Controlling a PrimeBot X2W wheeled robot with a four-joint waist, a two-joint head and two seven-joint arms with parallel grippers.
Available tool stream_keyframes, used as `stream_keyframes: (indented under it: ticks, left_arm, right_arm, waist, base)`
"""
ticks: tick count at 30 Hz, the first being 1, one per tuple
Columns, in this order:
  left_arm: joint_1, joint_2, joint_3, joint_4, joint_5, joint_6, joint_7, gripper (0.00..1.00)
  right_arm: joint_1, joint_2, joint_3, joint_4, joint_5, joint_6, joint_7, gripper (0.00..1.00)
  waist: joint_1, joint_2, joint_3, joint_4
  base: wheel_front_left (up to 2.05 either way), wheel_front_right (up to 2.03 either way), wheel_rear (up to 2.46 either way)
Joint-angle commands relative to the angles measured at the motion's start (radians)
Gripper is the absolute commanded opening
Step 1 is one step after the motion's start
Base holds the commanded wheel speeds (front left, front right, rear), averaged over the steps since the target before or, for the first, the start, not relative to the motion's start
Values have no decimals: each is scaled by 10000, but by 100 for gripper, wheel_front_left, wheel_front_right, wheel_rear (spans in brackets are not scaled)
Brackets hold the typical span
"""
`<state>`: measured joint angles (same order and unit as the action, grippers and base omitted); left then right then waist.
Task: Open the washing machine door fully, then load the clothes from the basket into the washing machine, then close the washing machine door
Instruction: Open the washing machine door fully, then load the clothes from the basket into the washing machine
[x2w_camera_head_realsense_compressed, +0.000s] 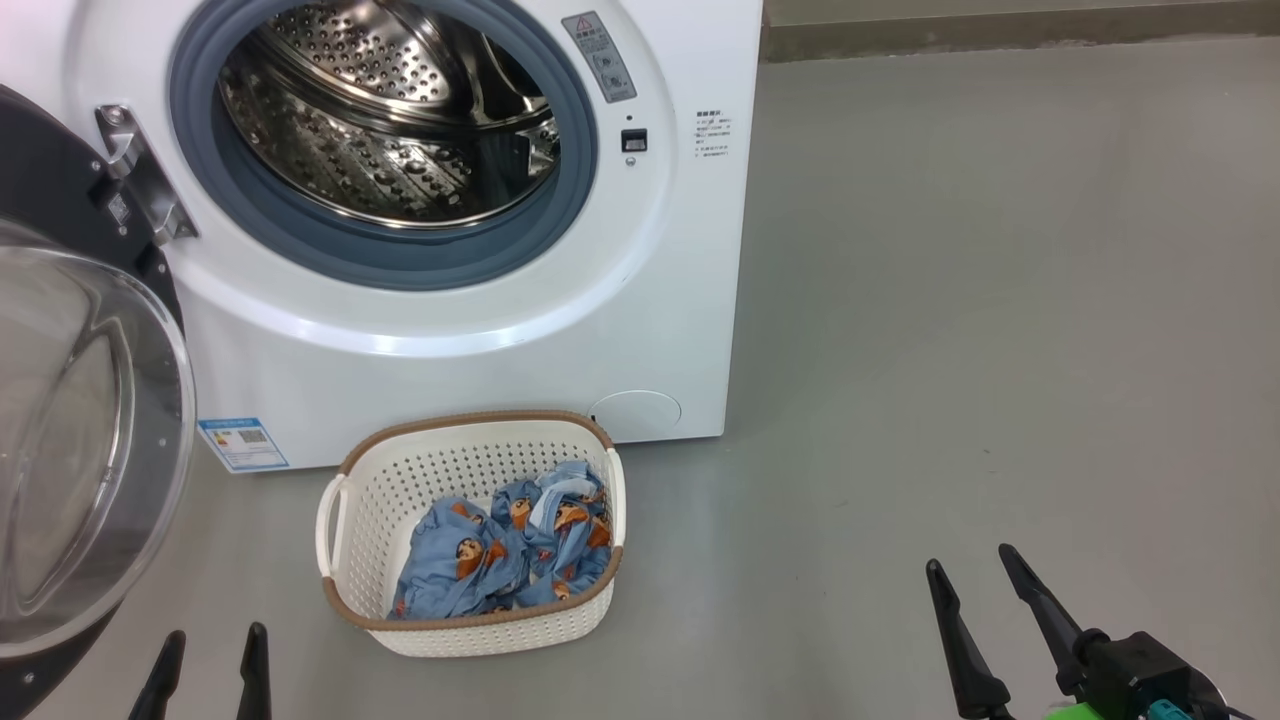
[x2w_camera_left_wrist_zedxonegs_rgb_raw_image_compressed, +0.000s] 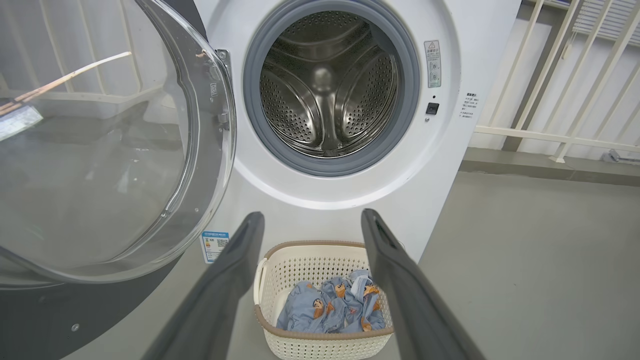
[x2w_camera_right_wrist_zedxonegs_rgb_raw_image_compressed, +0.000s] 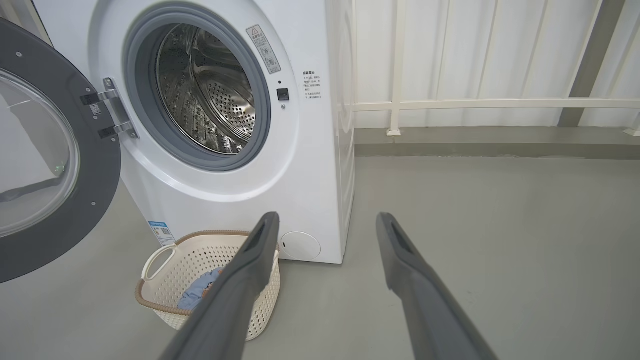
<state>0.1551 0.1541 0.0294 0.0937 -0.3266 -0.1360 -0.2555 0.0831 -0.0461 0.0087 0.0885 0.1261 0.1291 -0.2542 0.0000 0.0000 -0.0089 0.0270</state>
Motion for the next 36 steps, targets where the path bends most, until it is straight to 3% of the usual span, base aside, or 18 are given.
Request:
stream_keyframes:
  ticks: [1,36]
  left_arm:
    - [-277,103,362,-203,173,53,-63,100]
    - [-478,470,172,149,-74,53,-63,100]
  right_arm:
    - [-118,-41,183,-286,-34,16,-76,100]
    - [-113,-41,134,-298,-45,16,-76,100]
  waist:
    - [0,0,6,2]
    - [0,0,4,107]
  base:
    - [0,0,0]
    - [13,-13,0]
